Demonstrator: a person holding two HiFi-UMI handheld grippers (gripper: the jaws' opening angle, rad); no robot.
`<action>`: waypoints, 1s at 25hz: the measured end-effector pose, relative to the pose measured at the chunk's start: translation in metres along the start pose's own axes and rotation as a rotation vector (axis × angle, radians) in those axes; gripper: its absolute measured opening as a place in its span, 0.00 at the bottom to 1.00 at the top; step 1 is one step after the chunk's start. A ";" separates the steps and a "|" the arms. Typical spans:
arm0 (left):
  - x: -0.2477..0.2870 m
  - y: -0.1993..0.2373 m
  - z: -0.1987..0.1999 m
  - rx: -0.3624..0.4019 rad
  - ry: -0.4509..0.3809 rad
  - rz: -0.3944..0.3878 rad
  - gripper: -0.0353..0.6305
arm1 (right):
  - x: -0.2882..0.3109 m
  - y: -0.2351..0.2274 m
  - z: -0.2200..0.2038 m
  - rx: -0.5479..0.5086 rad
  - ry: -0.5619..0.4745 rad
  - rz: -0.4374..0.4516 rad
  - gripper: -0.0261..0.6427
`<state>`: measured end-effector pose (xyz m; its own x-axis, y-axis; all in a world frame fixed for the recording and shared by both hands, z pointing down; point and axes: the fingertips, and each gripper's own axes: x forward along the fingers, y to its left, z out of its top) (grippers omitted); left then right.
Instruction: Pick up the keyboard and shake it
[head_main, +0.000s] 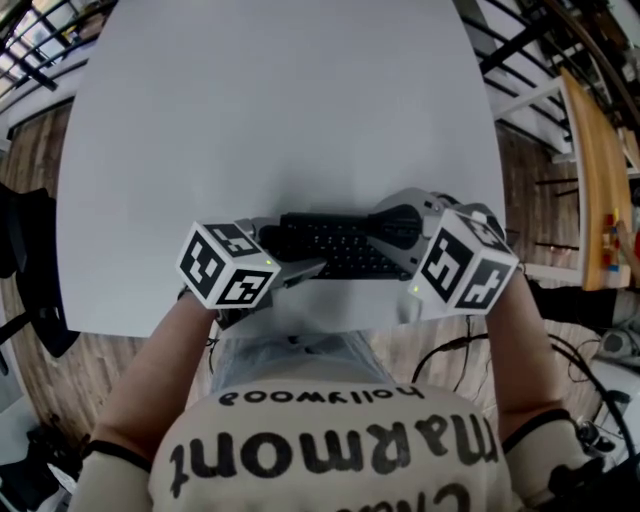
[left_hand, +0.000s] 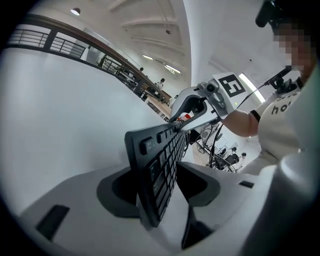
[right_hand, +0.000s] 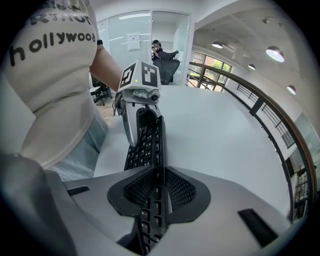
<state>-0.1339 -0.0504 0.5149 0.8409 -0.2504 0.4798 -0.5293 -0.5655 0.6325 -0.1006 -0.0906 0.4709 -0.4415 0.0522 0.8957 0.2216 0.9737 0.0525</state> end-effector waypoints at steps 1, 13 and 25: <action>0.002 -0.001 0.002 0.000 0.001 -0.005 0.36 | -0.001 0.000 0.000 0.002 0.000 -0.001 0.18; 0.013 -0.008 0.006 0.023 -0.004 -0.043 0.36 | -0.005 0.000 0.006 0.022 0.000 -0.029 0.18; 0.012 -0.025 0.015 0.003 -0.033 -0.074 0.25 | -0.019 0.002 0.003 0.075 -0.007 -0.076 0.18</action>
<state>-0.1090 -0.0507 0.4954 0.8812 -0.2332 0.4113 -0.4649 -0.5859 0.6638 -0.0948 -0.0888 0.4530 -0.4608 -0.0210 0.8872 0.1215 0.9888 0.0865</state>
